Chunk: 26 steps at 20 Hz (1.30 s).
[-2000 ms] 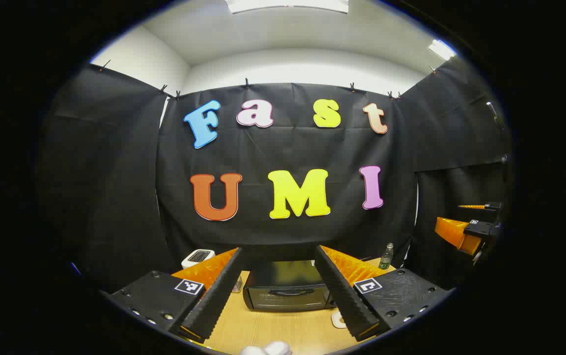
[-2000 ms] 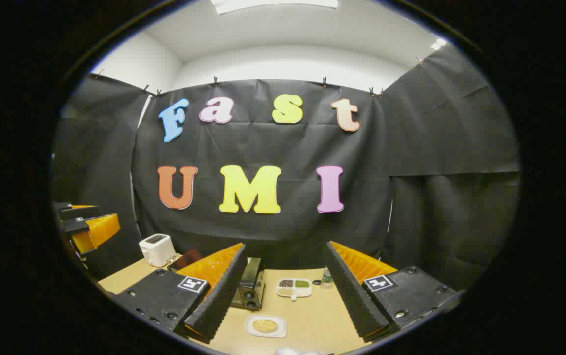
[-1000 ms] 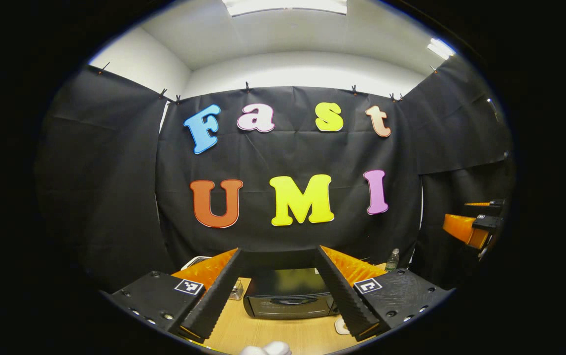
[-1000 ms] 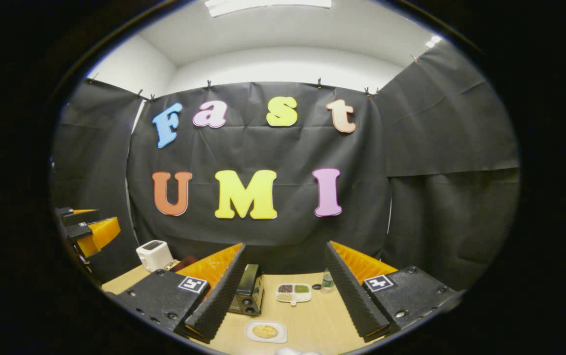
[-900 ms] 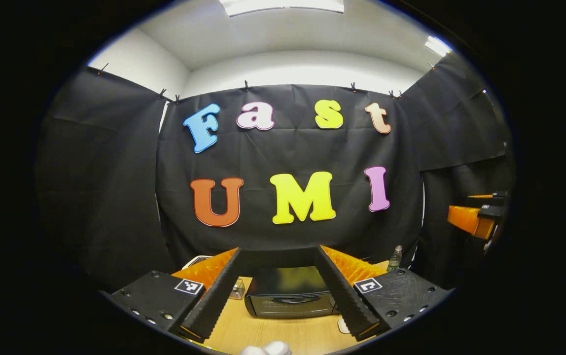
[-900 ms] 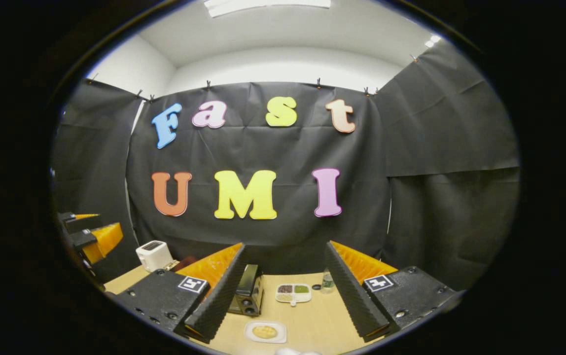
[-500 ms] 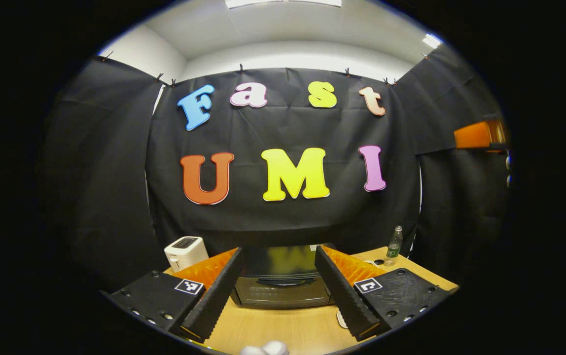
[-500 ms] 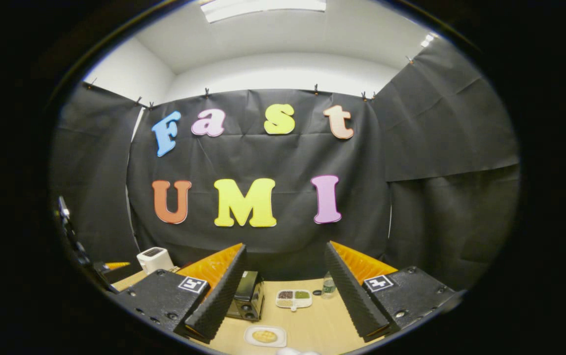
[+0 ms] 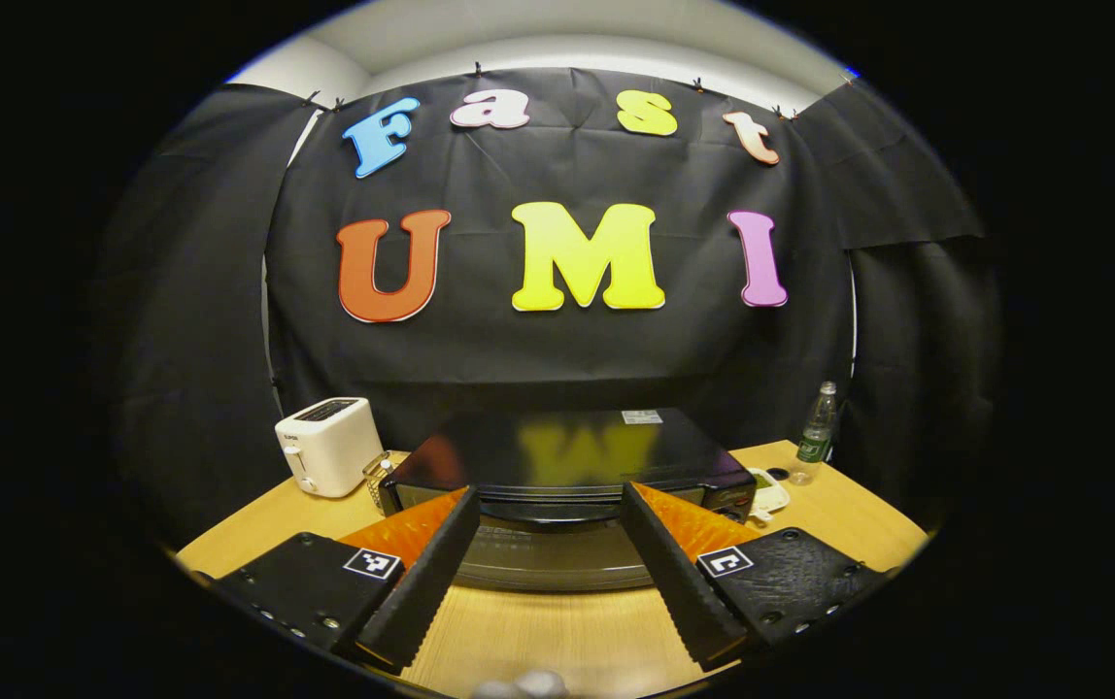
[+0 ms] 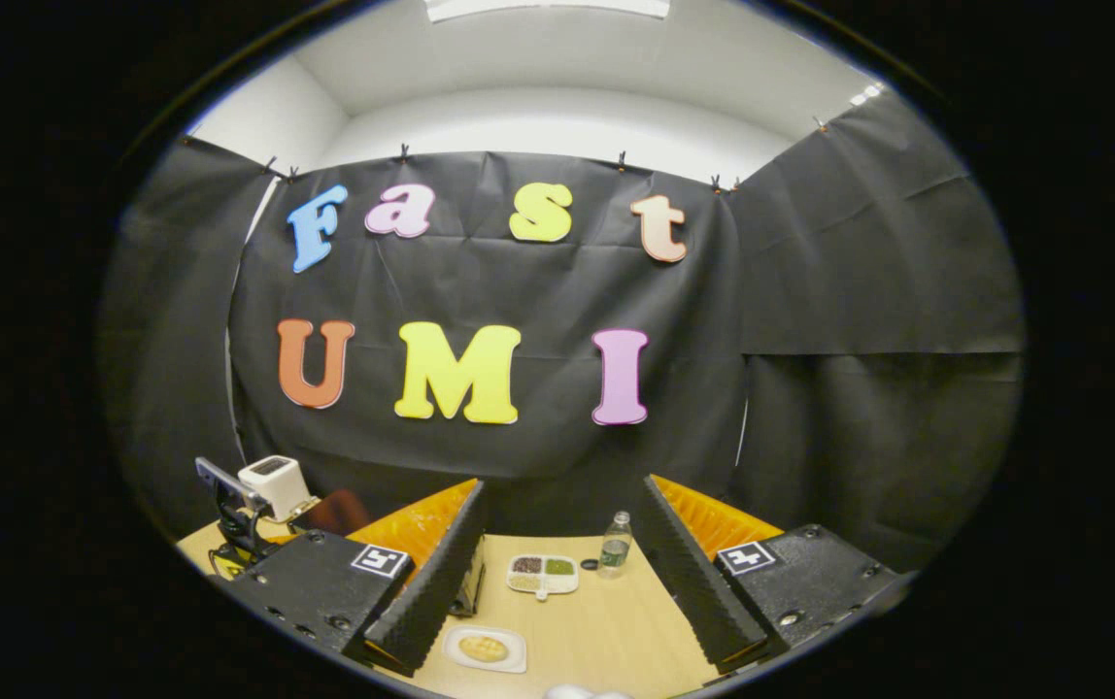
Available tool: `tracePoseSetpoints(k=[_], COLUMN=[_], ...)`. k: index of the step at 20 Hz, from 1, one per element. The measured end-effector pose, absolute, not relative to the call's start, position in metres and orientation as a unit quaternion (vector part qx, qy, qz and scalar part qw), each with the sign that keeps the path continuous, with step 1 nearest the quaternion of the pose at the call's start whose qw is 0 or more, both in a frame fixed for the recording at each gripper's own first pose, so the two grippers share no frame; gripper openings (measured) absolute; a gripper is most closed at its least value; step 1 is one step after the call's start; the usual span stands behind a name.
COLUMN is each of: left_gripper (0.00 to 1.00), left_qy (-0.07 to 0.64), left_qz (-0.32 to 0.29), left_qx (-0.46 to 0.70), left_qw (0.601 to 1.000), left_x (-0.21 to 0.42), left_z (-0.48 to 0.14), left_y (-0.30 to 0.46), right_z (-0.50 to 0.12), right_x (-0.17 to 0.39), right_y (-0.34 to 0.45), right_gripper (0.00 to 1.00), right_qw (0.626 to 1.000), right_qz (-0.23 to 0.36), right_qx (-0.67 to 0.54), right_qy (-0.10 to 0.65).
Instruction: Open the electric oven with the left hand, put the food in, and close the electric oven.
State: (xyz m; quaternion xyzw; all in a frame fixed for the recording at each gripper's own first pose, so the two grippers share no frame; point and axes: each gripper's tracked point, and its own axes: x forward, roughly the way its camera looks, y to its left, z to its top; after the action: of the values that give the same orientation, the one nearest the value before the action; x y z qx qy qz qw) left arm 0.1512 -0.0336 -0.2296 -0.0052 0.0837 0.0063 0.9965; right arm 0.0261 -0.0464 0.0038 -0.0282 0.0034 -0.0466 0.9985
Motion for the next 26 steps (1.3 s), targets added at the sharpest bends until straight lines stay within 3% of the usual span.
tracePoseSetpoints(k=[10, 26], left_gripper=[0.95, 0.98], left_qy=[0.102, 0.141], left_qz=[-0.019, -0.017], left_qx=[0.018, 0.006], left_qw=[0.994, 0.990], left_x=[0.197, 0.160], left_z=[-0.257, -0.276], left_y=[-0.039, -0.034], right_z=[-0.023, -0.038], right_x=[0.041, 0.041], right_y=[-0.053, -0.044], right_gripper=[1.00, 0.97], right_qw=[0.997, 0.998], right_qz=[-0.063, -0.042], right_qx=[-0.015, 0.006], right_qy=[0.039, 0.051])
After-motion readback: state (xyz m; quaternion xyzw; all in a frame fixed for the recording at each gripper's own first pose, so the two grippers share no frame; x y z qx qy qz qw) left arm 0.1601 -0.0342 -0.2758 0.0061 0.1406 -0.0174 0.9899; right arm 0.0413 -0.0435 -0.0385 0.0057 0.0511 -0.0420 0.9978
